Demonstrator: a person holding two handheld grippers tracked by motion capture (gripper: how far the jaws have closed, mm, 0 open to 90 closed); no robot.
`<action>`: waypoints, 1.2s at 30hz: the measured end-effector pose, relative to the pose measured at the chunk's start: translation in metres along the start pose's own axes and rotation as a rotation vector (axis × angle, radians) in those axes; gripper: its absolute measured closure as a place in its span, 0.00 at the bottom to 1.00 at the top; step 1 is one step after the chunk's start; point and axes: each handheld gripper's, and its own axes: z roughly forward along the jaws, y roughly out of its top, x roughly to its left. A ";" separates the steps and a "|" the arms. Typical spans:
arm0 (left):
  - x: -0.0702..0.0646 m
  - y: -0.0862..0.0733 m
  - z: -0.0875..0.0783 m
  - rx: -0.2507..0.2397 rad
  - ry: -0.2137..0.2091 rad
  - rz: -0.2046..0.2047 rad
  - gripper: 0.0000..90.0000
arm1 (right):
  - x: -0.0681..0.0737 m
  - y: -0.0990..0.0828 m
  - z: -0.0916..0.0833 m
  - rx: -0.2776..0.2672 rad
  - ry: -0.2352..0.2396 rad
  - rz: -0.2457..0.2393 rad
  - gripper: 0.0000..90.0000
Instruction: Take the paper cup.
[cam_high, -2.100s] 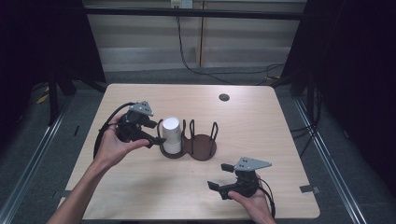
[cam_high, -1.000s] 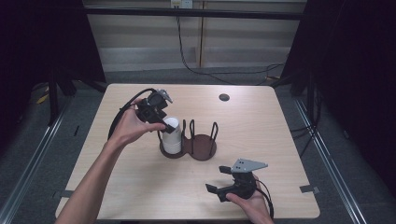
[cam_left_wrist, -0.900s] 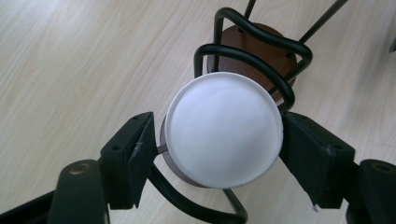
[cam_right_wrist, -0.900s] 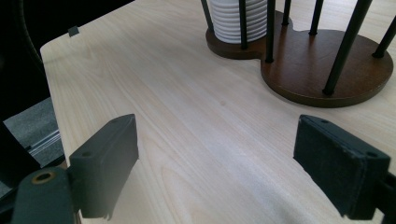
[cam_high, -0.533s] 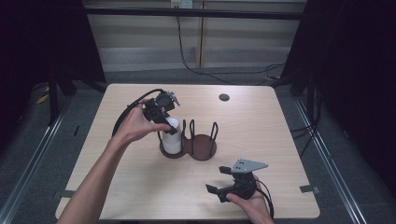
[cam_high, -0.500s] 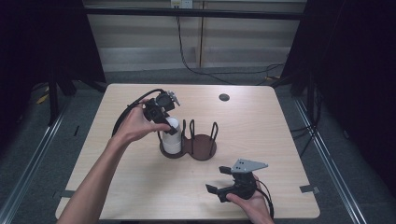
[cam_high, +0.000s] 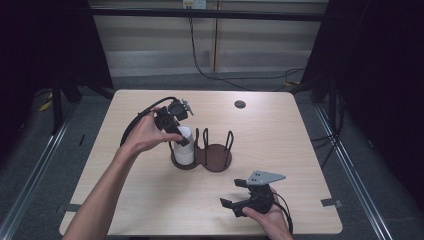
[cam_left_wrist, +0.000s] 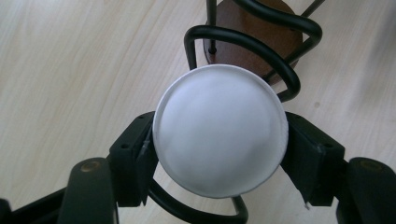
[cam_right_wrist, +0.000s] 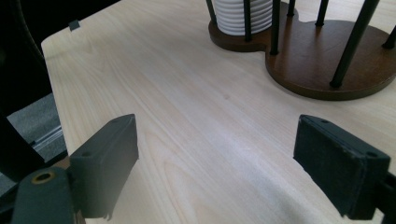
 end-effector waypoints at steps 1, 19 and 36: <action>0.000 0.000 0.000 0.006 -0.007 -0.001 0.37 | 0.000 0.000 0.000 0.003 -0.001 -0.009 0.15; -0.001 0.007 -0.007 0.007 -0.013 0.013 0.39 | 0.000 0.000 0.001 0.006 -0.003 0.004 0.15; 0.000 0.009 -0.018 -0.025 0.005 -0.014 0.40 | -0.001 0.000 0.002 0.024 -0.006 0.012 0.15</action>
